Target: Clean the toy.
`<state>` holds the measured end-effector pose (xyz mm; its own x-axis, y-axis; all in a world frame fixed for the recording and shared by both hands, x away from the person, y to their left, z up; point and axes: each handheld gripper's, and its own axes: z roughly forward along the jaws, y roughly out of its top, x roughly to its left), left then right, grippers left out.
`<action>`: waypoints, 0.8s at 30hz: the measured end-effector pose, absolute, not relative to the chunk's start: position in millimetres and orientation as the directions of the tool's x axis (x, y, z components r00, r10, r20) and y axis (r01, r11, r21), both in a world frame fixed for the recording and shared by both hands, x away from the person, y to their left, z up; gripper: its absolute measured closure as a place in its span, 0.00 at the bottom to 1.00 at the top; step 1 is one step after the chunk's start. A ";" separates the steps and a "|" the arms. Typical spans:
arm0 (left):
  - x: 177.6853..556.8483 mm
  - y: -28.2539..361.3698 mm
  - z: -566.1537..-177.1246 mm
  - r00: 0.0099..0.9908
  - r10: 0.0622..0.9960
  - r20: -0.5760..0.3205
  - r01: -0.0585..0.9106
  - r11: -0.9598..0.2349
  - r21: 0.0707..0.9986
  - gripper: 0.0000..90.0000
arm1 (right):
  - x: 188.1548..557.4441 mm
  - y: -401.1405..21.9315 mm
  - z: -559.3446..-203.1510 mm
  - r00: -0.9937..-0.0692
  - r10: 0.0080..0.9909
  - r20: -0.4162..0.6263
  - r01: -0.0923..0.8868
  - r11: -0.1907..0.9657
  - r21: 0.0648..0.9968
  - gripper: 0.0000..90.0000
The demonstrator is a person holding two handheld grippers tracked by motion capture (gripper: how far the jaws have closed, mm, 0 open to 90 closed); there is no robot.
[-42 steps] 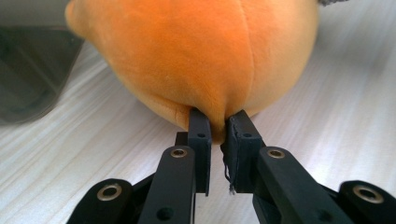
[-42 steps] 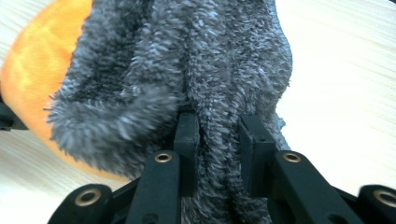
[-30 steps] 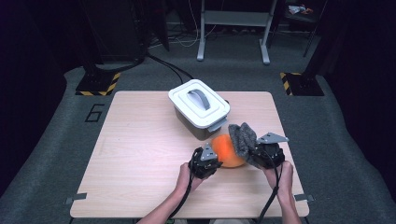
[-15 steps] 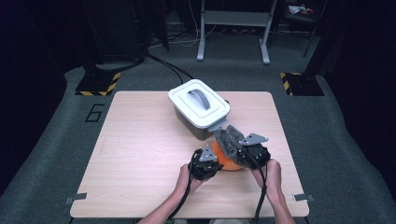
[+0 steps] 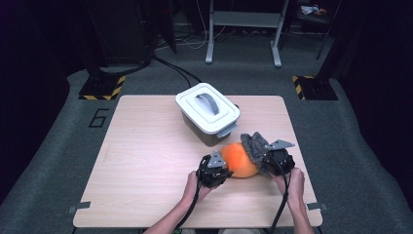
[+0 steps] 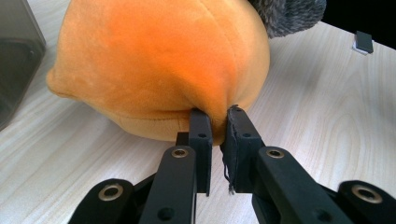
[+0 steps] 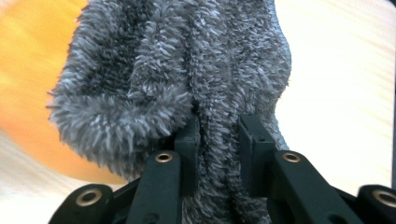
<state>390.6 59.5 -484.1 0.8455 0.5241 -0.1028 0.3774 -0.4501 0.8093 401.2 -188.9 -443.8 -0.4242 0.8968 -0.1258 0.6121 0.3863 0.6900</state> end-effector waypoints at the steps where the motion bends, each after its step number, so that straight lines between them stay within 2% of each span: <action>1: 390.6 59.5 -484.1 0.845 0.524 -0.103 0.377 -0.450 0.809 0.91 | 401.2 -188.9 -443.8 -0.424 0.897 -0.126 0.612 0.386 0.690 0.80; 9: 391.1 59.8 -483.9 0.846 0.522 -0.106 0.380 -0.453 0.806 0.91 | 413.1 -204.5 -468.1 -0.389 0.915 -0.102 0.685 0.362 0.632 0.80; 15: 392.7 61.0 -483.4 0.845 0.524 -0.104 0.381 -0.455 0.805 0.91 | 416.3 -209.1 -474.6 -0.387 0.917 -0.097 0.698 0.359 0.620 0.80; 20: 394.5 62.9 -482.8 0.844 0.526 -0.101 0.381 -0.456 0.805 0.91 | 407.9 -209.9 -454.9 -0.380 0.919 -0.104 0.659 0.348 0.666 0.80; 24: 394.3 62.6 -482.5 0.845 0.525 -0.098 0.379 -0.459 0.804 0.91 | 397.5 -199.9 -431.2 -0.409 0.906 -0.111 0.605 0.360 0.710 0.80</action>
